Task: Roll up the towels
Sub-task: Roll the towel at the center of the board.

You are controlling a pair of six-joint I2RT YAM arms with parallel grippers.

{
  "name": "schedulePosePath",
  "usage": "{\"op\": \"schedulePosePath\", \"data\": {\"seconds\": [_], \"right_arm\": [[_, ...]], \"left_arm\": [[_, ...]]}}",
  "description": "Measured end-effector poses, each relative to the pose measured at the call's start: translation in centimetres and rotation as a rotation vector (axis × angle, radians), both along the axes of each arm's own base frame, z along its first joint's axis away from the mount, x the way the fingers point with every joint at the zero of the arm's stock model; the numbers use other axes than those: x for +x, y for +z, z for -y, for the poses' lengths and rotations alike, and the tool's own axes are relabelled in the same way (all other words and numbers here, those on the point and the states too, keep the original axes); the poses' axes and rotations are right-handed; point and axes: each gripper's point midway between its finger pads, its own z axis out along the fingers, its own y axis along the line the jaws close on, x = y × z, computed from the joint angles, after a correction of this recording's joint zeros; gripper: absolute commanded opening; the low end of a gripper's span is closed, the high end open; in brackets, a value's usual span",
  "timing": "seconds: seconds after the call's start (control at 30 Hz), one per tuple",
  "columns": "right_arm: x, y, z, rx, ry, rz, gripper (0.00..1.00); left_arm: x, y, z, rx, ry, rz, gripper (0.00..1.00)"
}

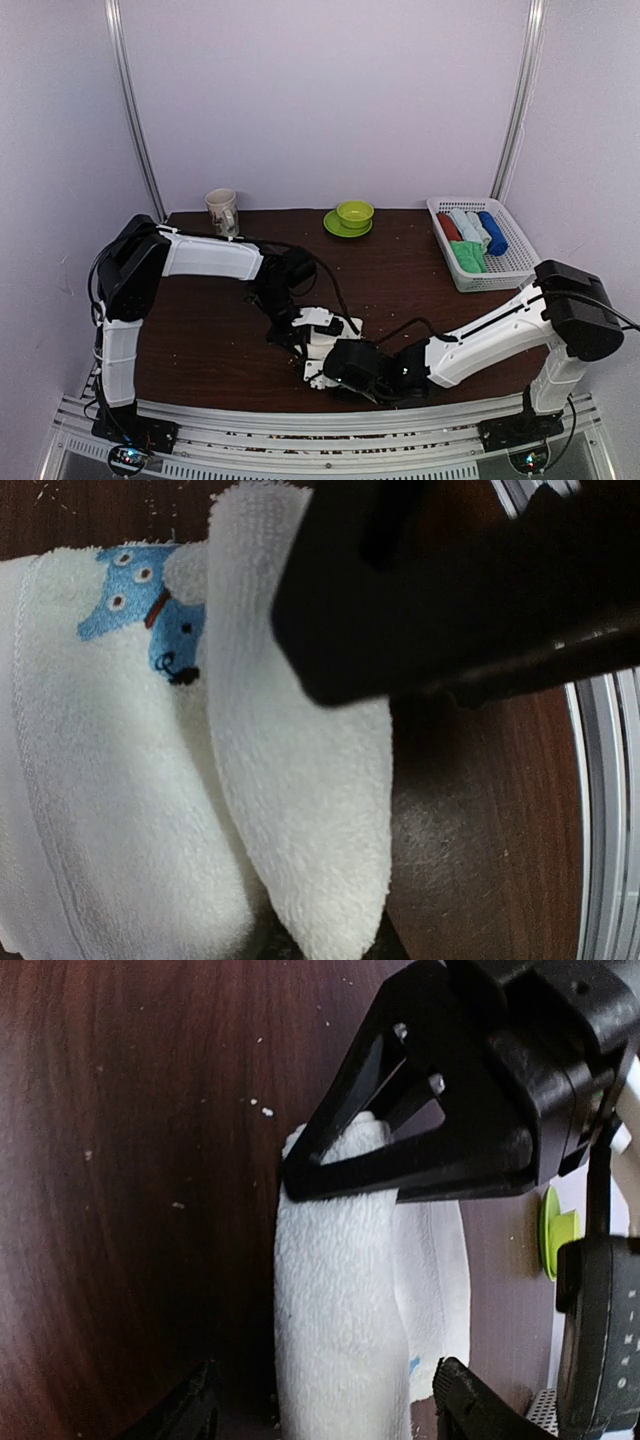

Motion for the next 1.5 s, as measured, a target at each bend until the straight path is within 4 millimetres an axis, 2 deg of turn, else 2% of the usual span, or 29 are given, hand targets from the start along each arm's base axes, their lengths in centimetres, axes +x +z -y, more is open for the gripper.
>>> {"op": "schedulePosePath", "data": {"seconds": [0.1,0.2,0.3,0.43,0.5,0.6,0.67,0.77,0.9,1.03,1.13,1.23,1.3,1.4,1.47,1.5], "right_arm": [[0.6,0.0,-1.0,-0.016,-0.010,0.039,0.70],[1.1,-0.5,-1.7,-0.045,-0.014,0.064,0.64],[1.4,-1.3,-1.9,-0.077,-0.023,0.080,0.54],[1.6,-1.7,-1.7,-0.102,-0.028,0.091,0.50],[1.8,-1.7,-1.6,-0.112,-0.034,0.090,0.44],[2.1,-1.8,-1.4,-0.123,-0.041,0.081,0.29],[2.4,-1.9,-1.3,-0.123,-0.048,0.061,0.18],[2.6,-2.0,-1.4,-0.126,-0.049,0.028,0.10],[2.8,-2.1,-1.4,-0.120,-0.053,-0.024,0.05],[2.9,-2.3,-1.6,-0.099,-0.046,-0.066,0.01],[2.7,-2.3,-1.9,-0.074,-0.036,-0.105,0.01],[2.8,-2.1,-1.8,-0.037,-0.043,-0.154,0.01],[2.9,-2.1,-1.7,-0.009,-0.047,-0.196,0.00],[3.1,-2.0,-1.7,0.040,-0.054,-0.277,0.00],[3.2,-2.0,-1.7,0.076,-0.058,-0.341,0.00],[3.3,-1.9,-1.7,0.091,-0.058,-0.369,0.00]], "left_arm": [[0.0,0.0,0.0,0.005,0.002,-0.021,0.00],[-0.1,-0.1,0.1,0.009,-0.003,-0.041,0.00],[-0.2,-0.1,0.0,0.013,-0.007,-0.056,0.00],[-0.3,-0.1,0.0,0.014,-0.011,-0.065,0.00],[-0.3,-0.1,0.0,0.013,-0.013,-0.066,0.00],[-0.3,-0.1,0.0,0.013,-0.016,-0.065,0.00],[-0.3,-0.1,0.0,0.012,-0.018,-0.064,0.08],[-0.3,-0.1,0.0,0.011,-0.020,-0.063,0.30],[-0.5,0.1,-0.3,-0.001,-0.025,-0.062,0.53],[-0.5,0.5,-0.8,-0.012,-0.016,-0.045,0.71],[0.5,0.8,-1.5,-0.022,0.017,-0.006,0.80],[2.0,0.9,-3.4,-0.016,0.072,0.056,0.87],[3.0,1.6,-4.9,-0.030,0.119,0.107,0.88],[4.7,3.6,-6.5,-0.096,0.183,0.232,0.87],[5.4,5.4,-6.9,-0.170,0.202,0.341,0.87],[5.4,5.6,-6.9,-0.177,0.203,0.351,0.85]]}}
